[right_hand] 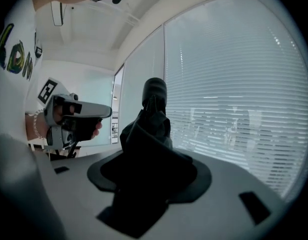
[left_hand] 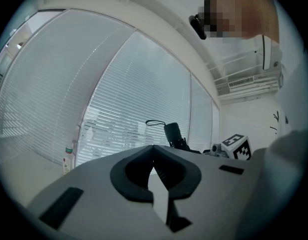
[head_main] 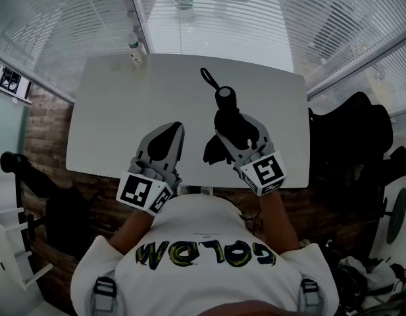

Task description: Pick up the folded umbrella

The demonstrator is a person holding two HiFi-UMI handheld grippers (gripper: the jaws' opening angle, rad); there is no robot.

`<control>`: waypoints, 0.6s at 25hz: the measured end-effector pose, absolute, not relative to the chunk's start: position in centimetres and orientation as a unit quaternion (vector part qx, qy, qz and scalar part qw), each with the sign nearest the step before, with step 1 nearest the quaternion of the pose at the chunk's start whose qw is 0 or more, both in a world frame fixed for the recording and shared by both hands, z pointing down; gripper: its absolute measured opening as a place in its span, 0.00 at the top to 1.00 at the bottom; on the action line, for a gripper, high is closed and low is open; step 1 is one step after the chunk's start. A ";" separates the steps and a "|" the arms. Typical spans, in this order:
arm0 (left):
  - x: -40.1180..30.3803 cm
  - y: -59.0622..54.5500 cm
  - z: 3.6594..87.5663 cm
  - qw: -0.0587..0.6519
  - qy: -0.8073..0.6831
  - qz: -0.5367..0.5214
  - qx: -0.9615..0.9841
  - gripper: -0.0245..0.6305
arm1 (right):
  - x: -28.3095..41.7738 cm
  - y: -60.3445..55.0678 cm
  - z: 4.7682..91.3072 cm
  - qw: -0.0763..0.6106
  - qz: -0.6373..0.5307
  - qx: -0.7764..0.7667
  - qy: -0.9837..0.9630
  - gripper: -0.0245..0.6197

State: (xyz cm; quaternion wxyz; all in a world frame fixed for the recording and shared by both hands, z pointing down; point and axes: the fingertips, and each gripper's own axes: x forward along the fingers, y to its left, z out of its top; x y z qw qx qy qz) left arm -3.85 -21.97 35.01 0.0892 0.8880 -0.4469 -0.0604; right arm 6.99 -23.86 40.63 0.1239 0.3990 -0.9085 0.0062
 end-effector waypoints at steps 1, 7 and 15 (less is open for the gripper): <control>-3.9 -22.0 35.0 0.089 -0.447 -0.061 0.888 0.95 | 7.1 -23.6 40.2 0.117 0.008 0.401 -0.909 0.60; -3.8 -22.1 34.7 0.088 -0.445 -0.060 0.889 0.95 | 7.9 -22.5 37.9 0.089 -0.011 0.403 -0.911 0.60; -3.8 -22.2 34.6 0.086 -0.443 -0.061 0.891 0.95 | 8.6 -21.0 36.9 0.059 -0.008 0.412 -0.909 0.60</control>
